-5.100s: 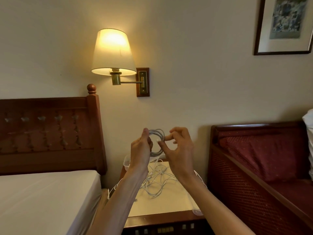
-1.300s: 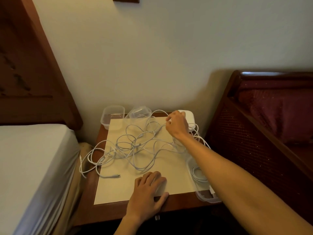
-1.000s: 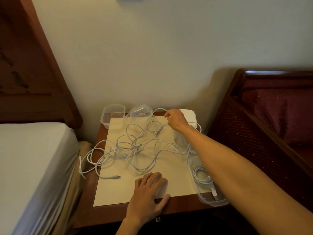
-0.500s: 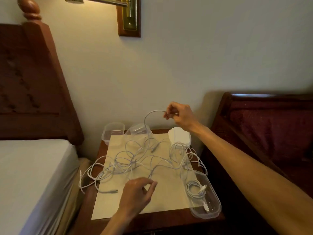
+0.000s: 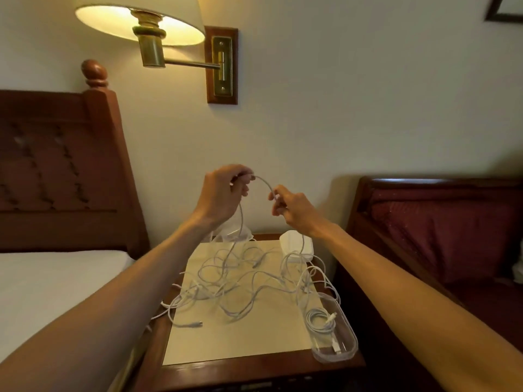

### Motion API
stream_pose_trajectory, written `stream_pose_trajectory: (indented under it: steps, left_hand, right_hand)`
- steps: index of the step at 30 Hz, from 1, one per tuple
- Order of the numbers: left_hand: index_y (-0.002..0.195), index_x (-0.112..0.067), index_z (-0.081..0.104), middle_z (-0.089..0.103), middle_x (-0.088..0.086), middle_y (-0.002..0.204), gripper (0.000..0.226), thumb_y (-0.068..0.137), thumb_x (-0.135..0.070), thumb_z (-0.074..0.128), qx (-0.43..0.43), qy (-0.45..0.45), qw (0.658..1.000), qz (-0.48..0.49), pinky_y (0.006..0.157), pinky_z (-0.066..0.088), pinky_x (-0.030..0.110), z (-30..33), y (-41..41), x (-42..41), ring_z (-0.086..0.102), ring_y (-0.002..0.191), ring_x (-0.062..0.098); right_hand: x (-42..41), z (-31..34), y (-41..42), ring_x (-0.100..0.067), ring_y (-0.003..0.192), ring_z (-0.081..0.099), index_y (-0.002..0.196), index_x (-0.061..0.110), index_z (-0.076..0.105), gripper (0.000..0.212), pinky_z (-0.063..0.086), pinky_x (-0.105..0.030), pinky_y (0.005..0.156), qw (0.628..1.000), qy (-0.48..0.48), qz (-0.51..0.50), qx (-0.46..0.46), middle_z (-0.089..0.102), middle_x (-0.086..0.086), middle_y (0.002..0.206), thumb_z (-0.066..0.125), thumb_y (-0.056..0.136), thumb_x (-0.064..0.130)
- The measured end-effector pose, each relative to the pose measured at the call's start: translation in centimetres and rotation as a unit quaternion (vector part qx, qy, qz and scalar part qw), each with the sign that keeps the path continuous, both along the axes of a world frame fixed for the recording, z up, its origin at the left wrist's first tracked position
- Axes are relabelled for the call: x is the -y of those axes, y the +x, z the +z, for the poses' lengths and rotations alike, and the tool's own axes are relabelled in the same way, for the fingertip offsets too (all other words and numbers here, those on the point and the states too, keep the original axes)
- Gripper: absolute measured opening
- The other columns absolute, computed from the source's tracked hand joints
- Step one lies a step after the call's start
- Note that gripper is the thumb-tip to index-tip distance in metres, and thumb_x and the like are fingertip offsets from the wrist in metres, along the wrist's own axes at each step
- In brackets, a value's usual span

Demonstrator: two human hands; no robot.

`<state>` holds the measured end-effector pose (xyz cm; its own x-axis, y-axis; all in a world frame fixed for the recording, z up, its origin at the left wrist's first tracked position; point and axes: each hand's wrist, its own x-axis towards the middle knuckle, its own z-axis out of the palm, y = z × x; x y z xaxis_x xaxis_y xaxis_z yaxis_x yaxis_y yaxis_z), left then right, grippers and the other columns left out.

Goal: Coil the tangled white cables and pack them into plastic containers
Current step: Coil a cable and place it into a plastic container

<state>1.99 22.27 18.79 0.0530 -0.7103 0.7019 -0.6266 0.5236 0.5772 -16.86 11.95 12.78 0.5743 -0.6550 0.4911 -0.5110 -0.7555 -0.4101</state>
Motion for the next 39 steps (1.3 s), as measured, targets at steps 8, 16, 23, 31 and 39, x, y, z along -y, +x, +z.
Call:
stream_pose_trajectory:
  steps: [8, 16, 23, 31, 39]
  left_hand:
    - [0.101, -0.011, 0.069, 0.066, -0.001, 0.090, 0.015, 0.095, -0.006, 0.057, 0.054, -0.020, 0.996, 0.073, 0.071, 0.054, 0.021, 1.1, 4.4, -4.0, 0.066, 0.076, 0.013]
    - [0.147, -0.018, 0.037, 0.049, -0.002, 0.137, 0.052, 0.098, -0.011, 0.053, -0.101, 0.203, 0.974, -0.030, 0.065, 0.061, 0.037, -2.1, 0.5, -4.4, 0.071, 0.077, 0.027]
    - [0.112, 0.000, 0.065, 0.067, 0.014, 0.092, 0.022, 0.099, -0.010, 0.051, -0.142, 0.226, 0.958, -0.106, 0.067, 0.058, 0.030, 0.9, -2.8, -4.2, 0.067, 0.071, 0.021]
    - [0.087, -0.016, 0.064, 0.063, 0.002, 0.074, 0.022, 0.101, -0.013, 0.047, -0.192, -0.046, 0.978, 0.063, 0.067, 0.054, 0.026, 3.9, 3.7, -5.6, 0.063, 0.068, 0.014]
    - [0.140, -0.013, 0.046, 0.057, 0.004, 0.129, 0.039, 0.101, -0.018, 0.047, 0.033, 0.165, 0.979, 0.118, 0.044, 0.048, 0.018, 0.2, 2.6, -6.1, 0.063, 0.063, 0.017]
  right_hand:
    - [2.0, -0.8, -3.2, -0.022, 0.059, 0.064, 0.072, 0.012, 0.060, 0.052, 0.054, -0.040, 0.075, 0.932, 0.252, -0.226, 0.131, 0.065, -0.003, 0.061, 0.035, 0.101, 0.048]
    - [-2.0, 6.5, -0.9, -0.017, 0.053, 0.052, 0.069, 0.010, 0.057, 0.034, 0.050, -0.038, 0.059, 0.990, -0.041, -0.132, -0.010, 0.056, -0.001, 0.060, 0.060, 0.093, 0.032]
    - [-4.4, 7.1, -0.4, -0.011, 0.052, 0.045, 0.078, 0.015, 0.048, 0.024, 0.037, -0.022, 0.054, 0.994, -0.084, -0.059, -0.042, 0.050, 0.004, 0.063, 0.051, 0.100, 0.024]
    - [-2.4, 1.9, -5.5, -0.006, 0.062, 0.049, 0.072, 0.015, 0.056, 0.038, 0.038, -0.026, 0.064, 0.990, 0.087, -0.113, 0.003, 0.054, 0.009, 0.068, 0.046, 0.099, 0.039]
    - [-4.0, 6.3, -2.6, -0.011, 0.059, 0.053, 0.080, 0.015, 0.062, 0.021, 0.042, -0.025, 0.056, 0.985, -0.039, -0.161, -0.047, 0.062, 0.002, 0.072, 0.064, 0.091, 0.032]
